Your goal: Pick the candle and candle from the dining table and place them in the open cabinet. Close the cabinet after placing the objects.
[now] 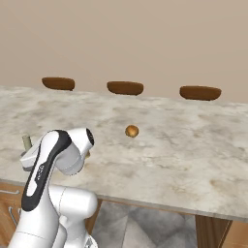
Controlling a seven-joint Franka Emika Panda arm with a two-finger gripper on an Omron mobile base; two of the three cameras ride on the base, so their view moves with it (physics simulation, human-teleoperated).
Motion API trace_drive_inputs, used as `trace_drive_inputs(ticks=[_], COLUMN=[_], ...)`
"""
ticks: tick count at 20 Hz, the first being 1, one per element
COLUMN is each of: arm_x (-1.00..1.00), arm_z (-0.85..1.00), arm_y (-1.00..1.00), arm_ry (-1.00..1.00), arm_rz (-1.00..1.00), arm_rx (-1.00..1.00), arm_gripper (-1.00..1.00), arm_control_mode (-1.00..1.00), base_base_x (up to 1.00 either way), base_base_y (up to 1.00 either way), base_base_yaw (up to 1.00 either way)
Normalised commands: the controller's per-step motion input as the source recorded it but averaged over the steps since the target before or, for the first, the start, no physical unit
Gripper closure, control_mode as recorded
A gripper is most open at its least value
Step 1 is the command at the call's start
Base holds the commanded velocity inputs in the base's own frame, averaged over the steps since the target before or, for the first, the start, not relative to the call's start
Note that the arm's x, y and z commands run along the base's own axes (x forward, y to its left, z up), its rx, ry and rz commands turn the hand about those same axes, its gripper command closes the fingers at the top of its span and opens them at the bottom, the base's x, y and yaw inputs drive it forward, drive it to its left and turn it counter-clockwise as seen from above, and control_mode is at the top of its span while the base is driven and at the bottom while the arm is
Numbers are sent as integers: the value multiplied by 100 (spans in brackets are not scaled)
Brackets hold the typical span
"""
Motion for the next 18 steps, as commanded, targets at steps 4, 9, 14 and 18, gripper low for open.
trace_drive_inputs(ticks=[4,9,14,18], arm_x=[0,0,0,0], arm_z=[0,0,0,0], arm_y=[0,0,0,0], arm_ry=[0,0,0,0], arm_rz=[0,0,0,0], arm_rx=[0,0,0,0], arm_gripper=[100,100,100,100], arm_control_mode=[-100,-100,100,100], base_base_x=[0,0,-2,-38], base_base_y=[0,0,0,0], base_base_yaw=[0,0,0,-8])
